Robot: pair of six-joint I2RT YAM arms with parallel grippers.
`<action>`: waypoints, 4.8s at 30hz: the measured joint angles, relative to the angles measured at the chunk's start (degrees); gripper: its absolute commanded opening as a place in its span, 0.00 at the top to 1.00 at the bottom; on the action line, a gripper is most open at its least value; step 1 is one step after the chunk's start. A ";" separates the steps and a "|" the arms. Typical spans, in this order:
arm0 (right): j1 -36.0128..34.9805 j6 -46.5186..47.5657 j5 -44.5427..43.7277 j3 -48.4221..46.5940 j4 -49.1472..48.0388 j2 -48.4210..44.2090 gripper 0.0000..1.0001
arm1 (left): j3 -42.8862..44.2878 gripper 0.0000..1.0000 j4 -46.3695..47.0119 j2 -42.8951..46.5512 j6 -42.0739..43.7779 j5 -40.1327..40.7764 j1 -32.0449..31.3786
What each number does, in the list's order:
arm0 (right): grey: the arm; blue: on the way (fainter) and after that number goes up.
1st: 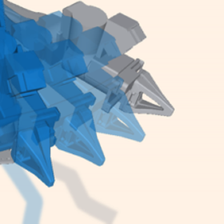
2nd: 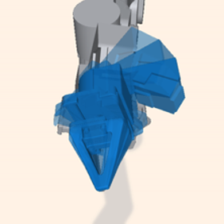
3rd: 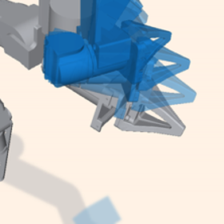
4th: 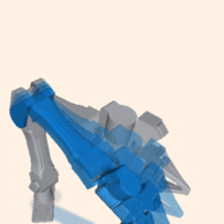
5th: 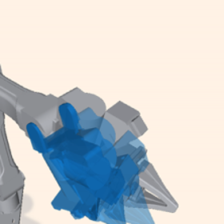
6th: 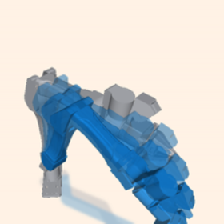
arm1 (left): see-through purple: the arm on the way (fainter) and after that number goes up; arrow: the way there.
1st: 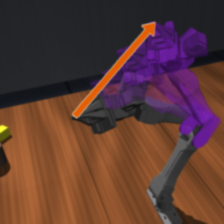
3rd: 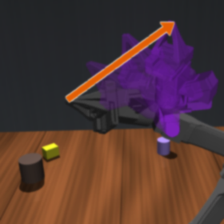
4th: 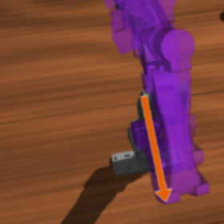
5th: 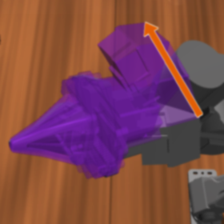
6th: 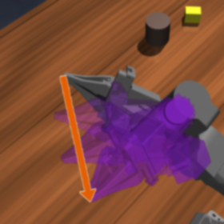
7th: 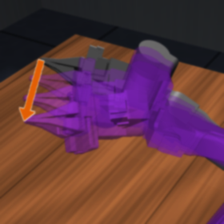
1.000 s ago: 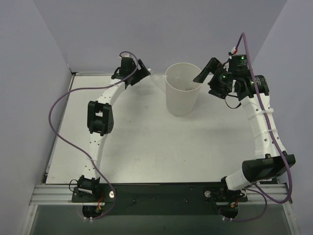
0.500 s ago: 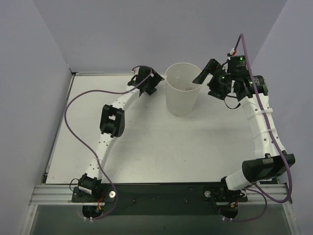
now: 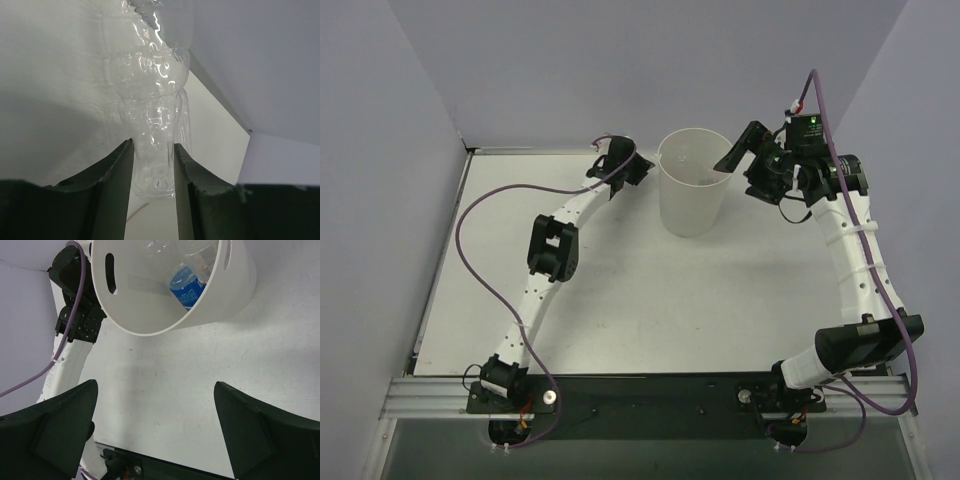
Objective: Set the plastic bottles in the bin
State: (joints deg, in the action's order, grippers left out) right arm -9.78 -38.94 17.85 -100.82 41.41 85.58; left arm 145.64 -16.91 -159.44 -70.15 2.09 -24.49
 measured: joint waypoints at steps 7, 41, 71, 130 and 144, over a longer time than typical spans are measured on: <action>0.02 -0.02 0.02 0.11 -0.02 -0.39 0.06 | -5.46 0.76 0.87 3.61 0.46 1.33 1.55; -21.40 19.32 -2.05 -1.11 -9.46 -0.35 0.00 | -74.40 0.83 25.00 65.85 -27.98 -20.92 5.29; -29.00 29.99 -20.74 -5.49 -8.59 5.25 0.12 | -79.82 0.84 27.43 74.73 -39.15 -14.67 -6.86; -0.96 6.69 -2.47 -18.16 6.45 4.17 0.56 | -66.40 0.07 -7.37 79.93 5.99 -10.73 1.31; 5.05 -1.79 9.22 -17.70 11.72 10.60 0.22 | -66.40 0.07 -11.19 79.91 9.25 -8.90 0.83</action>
State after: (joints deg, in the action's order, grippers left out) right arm -4.73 -40.73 27.07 -118.52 53.12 96.18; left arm 79.24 -28.10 -79.53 -60.90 -6.81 -23.66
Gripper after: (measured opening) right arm 0.572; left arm 0.935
